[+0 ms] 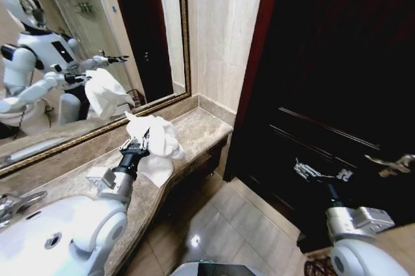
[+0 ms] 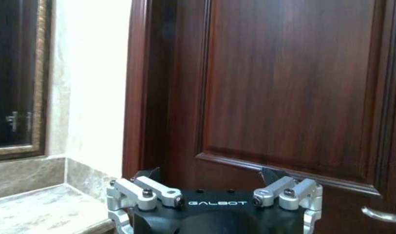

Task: Discard the used towel into the hamper.

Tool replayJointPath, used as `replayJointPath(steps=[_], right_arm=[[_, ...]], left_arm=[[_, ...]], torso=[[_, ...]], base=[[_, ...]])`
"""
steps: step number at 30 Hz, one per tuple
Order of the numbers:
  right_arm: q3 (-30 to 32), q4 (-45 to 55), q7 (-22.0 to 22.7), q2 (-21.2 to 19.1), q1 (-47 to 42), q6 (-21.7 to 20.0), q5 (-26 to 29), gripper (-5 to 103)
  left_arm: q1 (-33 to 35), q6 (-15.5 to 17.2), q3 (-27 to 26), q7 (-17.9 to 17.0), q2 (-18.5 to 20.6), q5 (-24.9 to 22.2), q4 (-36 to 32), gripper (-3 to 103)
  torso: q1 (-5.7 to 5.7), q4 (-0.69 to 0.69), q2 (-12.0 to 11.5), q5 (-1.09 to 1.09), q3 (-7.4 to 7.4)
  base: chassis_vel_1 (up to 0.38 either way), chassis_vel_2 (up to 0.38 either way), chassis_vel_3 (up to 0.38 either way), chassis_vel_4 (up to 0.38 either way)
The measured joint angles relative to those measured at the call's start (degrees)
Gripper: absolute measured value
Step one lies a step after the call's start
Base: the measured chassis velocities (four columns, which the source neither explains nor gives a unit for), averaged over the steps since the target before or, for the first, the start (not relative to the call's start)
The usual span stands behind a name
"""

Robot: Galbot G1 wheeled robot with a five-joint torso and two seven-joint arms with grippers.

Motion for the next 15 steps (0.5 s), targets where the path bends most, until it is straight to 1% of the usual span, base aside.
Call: replayJointPath(steps=[2, 3, 6, 7, 8, 9, 10, 12, 13, 15], right_arm=[[-0.1, 0.1, 0.0, 0.0, 0.0, 0.0, 0.0, 100], [-0.3, 0.2, 0.0, 0.1, 0.0, 0.0, 0.0, 100], [-0.4, 0.3, 0.0, 0.4, 0.0, 0.1, 0.0, 100], [-0.5, 0.3, 0.0, 0.5, -0.1, 0.1, 0.0, 100], [-0.5, 0.3, 0.0, 0.7, -0.2, 0.1, 0.0, 100], [-0.5, 0.3, 0.0, 0.8, -0.4, 0.1, 0.0, 100], [-0.5, 0.3, 0.0, 0.8, -0.4, 0.2, 0.0, 100], [-0.5, 0.3, 0.0, 0.9, -0.5, 0.4, 0.0, 100], [-0.5, 0.3, 0.1, 1.0, -0.6, 0.5, 0.0, 100], [-0.5, 0.3, 0.1, 1.1, -0.6, 0.6, -0.1, 100]], left_arm=[[0.5, -0.2, 0.0, 0.1, -0.3, 0.4, -0.2, 15], [1.2, -0.5, 0.0, 0.2, -0.8, 0.9, -0.4, 15], [2.0, -0.7, 0.0, 0.5, -1.3, 1.6, -0.4, 15], [2.3, -0.7, 0.0, 0.7, -1.4, 2.0, -0.5, 15], [2.5, -0.8, 0.0, 0.8, -1.6, 2.4, -0.7, 15], [2.8, -0.9, 0.1, 0.9, -1.7, 2.7, -0.7, 15], [2.8, -1.0, 0.1, 0.9, -1.8, 2.8, -0.7, 15], [2.9, -1.1, 0.2, 1.0, -1.9, 3.0, -0.7, 15], [3.0, -1.2, 0.3, 1.1, -1.9, 3.2, -0.7, 15], [3.0, -1.4, 0.5, 1.2, -1.9, 3.4, -0.7, 15]], torso=[[-0.01, 0.0, 0.0, 0.02, 0.0], [-0.01, 0.03, 0.0, 0.0, 0.0], [-0.01, 0.02, 0.0, -0.01, 0.0], [-0.03, -0.02, 0.0, 0.06, -0.01], [-0.01, -0.01, 0.0, -0.02, 0.0], [-0.01, -0.02, 0.0, 0.03, 0.0], [-0.02, 0.02, 0.0, 0.02, 0.0], [-0.05, 0.0, 0.0, -0.01, -0.01], [-0.07, -0.01, 0.0, 0.01, -0.02], [-0.08, 0.0, 0.0, 0.0, -0.02]], base=[[0.212, -0.193, -0.206, 0.206], [0.255, -0.193, -0.199, 0.252], [0.253, -0.245, -0.231, 0.238], [0.293, -0.249, -0.302, 0.257], [0.283, -0.31, -0.302, 0.303], [0.303, -0.319, -0.283, 0.303], [0.303, -0.319, -0.299, 0.303], [0.305, -0.314, -0.299, 0.303], [0.306, -0.309, -0.337, 0.296], [0.252, -0.302, -0.337, 0.223]])
